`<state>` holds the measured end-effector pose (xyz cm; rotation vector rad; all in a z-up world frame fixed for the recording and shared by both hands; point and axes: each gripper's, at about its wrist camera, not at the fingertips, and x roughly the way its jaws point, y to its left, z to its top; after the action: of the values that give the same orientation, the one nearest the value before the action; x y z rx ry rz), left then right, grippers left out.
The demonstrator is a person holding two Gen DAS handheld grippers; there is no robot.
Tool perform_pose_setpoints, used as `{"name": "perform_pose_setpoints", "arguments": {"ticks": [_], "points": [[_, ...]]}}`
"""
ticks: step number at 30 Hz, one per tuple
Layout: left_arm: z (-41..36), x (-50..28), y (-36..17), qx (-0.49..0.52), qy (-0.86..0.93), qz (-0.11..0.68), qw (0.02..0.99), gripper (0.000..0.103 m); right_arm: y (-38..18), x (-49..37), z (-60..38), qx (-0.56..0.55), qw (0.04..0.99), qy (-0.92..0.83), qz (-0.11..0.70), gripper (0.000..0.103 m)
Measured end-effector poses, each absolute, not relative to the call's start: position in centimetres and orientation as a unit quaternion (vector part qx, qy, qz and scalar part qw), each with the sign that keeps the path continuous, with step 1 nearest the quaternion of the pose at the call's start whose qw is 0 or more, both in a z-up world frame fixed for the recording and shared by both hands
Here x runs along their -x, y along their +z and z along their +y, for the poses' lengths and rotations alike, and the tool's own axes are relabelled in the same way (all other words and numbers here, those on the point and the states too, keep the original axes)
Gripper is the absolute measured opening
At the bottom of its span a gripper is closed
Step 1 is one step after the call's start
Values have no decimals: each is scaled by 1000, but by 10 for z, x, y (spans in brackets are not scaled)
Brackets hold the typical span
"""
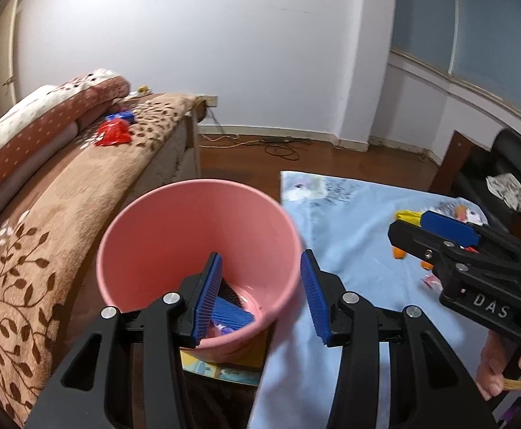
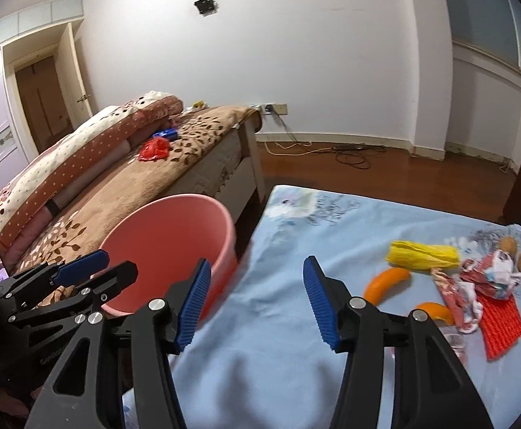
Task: Collect trash
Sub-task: 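Withdraw both grippers from the bucket back toward the bed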
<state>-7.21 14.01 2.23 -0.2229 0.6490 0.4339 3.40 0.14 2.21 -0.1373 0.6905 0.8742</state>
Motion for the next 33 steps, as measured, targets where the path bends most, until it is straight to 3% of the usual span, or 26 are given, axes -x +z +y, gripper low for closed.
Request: {"name": "perform_pose_setpoints", "arguments": {"ticks": [11,33], "points": [[86,42,28,58,147,328,931,46,26,-52,-62,46,873,367,318,53],[27,1,-8,67,32,360,930,46,3,-74,-157,25,898,284,335,53]]}}
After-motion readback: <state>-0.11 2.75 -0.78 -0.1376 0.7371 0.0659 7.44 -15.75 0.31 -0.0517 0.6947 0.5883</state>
